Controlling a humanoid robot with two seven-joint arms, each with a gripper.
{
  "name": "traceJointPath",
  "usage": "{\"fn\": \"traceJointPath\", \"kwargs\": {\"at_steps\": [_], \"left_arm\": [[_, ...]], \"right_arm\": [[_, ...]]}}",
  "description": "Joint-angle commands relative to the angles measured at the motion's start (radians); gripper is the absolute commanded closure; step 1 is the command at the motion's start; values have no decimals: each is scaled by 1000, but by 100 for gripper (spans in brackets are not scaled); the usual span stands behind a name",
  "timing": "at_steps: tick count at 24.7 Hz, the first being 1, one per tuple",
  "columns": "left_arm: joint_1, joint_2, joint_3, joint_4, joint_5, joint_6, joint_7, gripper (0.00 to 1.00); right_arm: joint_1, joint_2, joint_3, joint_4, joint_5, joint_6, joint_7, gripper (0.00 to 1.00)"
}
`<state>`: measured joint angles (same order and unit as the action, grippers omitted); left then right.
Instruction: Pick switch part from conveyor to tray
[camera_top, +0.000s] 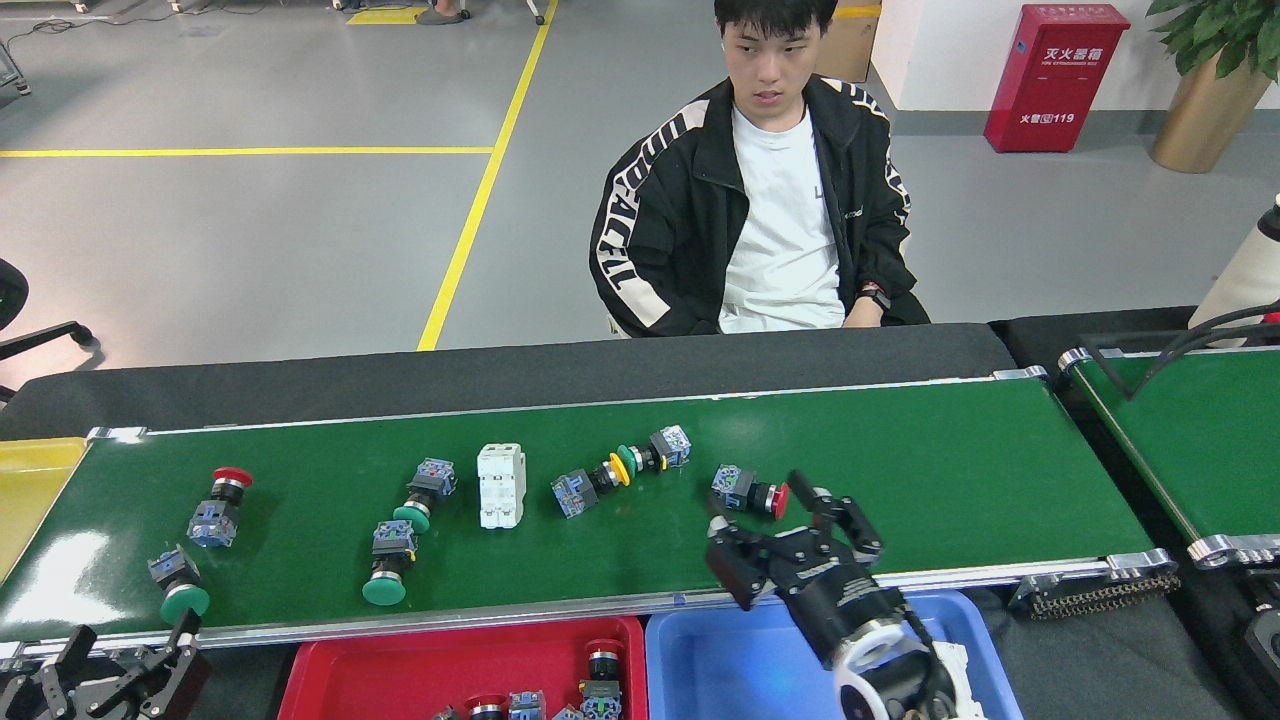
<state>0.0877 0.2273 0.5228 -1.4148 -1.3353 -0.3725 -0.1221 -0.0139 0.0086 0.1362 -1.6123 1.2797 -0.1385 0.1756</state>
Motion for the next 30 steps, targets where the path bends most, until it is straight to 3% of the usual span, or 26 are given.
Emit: {"fn": "traceJointPath", "kwargs": {"at_steps": [1, 4, 8, 10, 13, 14, 16, 19, 25, 27, 28, 30], "left_arm": [[-55, 41, -6, 69, -8, 32, 6, 0], [-181, 92, -43, 258, -44, 44, 16, 0], [-259, 156, -66, 415, -44, 43, 22, 8], [-266, 184, -106, 433, -45, 37, 22, 30], [-263, 228, -193, 436, -38, 21, 21, 80], [-263, 230, -196, 436, -35, 18, 21, 86], [-261, 228, -196, 435, -28, 15, 21, 92], [-259, 225, -196, 427, -18, 12, 21, 94], [-218, 221, -188, 364, 102, -83, 21, 94], [-166, 221, -188, 281, 154, -152, 19, 94], [-117, 218, -187, 197, 194, -221, 16, 94], [-36, 205, -187, 68, 232, -292, 13, 94]], "right_arm": [[28, -21, -20, -32, -3, 11, -48, 0], [92, -35, -29, -58, -3, 10, -99, 0], [80, -38, -23, -54, 0, 10, -94, 0], [28, -30, -7, -31, 3, 11, -91, 0], [-118, 4, 68, 86, 9, 20, -84, 0], [-162, 14, 91, 136, 7, 17, -73, 0], [-241, 28, 160, 230, 3, 11, -65, 0], [-317, 77, 235, 342, -3, 10, -67, 0], [-399, 152, 301, 503, -3, 11, -67, 1], [-402, 152, 326, 512, -5, 13, -67, 10], [-402, 152, 338, 515, -5, 16, -67, 35], [-402, 152, 338, 520, -5, 16, -67, 65]]}}
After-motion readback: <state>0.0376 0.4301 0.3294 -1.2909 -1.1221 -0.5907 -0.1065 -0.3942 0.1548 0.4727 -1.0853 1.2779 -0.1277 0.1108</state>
